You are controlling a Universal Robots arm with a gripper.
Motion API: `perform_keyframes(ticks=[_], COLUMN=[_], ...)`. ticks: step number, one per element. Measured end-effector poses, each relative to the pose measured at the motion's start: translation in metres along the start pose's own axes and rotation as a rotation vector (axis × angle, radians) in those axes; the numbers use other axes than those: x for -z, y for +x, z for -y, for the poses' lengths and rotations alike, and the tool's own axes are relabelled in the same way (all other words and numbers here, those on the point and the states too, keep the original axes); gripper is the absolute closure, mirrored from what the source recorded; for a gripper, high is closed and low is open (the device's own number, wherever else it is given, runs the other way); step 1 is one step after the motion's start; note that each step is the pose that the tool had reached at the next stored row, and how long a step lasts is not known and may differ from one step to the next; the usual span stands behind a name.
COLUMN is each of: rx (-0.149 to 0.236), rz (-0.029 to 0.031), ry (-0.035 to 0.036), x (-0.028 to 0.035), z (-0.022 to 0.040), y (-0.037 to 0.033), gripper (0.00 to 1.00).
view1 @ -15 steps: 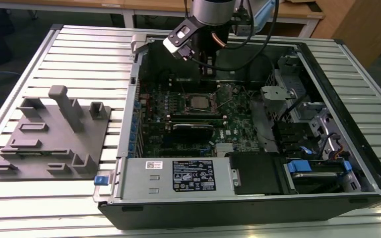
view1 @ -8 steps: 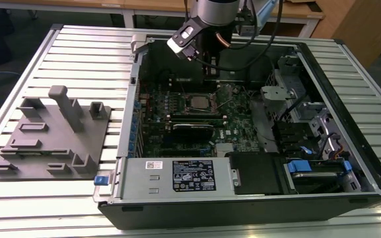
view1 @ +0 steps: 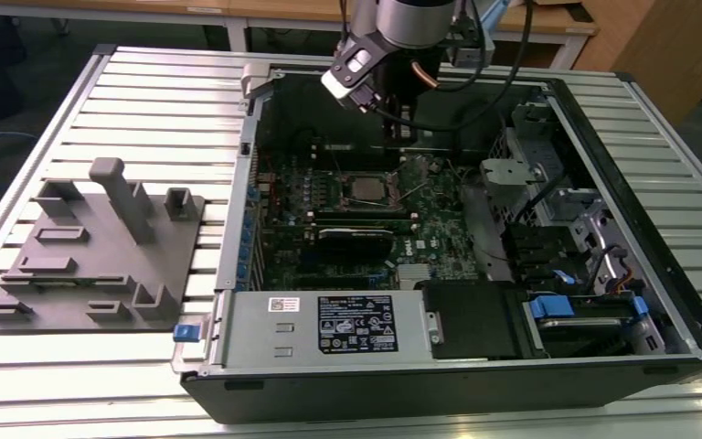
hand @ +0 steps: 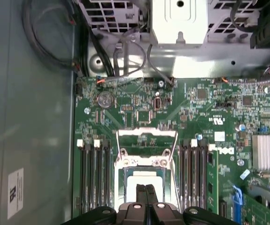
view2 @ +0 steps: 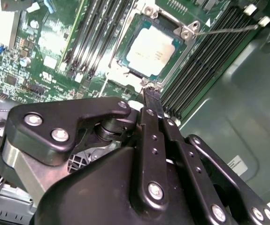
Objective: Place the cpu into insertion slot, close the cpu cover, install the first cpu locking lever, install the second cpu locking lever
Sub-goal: 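Close the cpu cover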
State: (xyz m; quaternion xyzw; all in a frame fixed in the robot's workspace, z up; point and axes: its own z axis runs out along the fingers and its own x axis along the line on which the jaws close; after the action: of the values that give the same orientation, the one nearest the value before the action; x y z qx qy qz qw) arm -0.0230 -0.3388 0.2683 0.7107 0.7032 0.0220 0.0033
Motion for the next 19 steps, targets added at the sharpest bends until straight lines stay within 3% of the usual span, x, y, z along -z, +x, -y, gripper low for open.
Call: perform_keyframes(ticks=[19], rx=[0.0], rz=[0.0001], ry=[0.0], x=[0.0036], z=[-0.0038], y=[0.0001], gripper=[0.89])
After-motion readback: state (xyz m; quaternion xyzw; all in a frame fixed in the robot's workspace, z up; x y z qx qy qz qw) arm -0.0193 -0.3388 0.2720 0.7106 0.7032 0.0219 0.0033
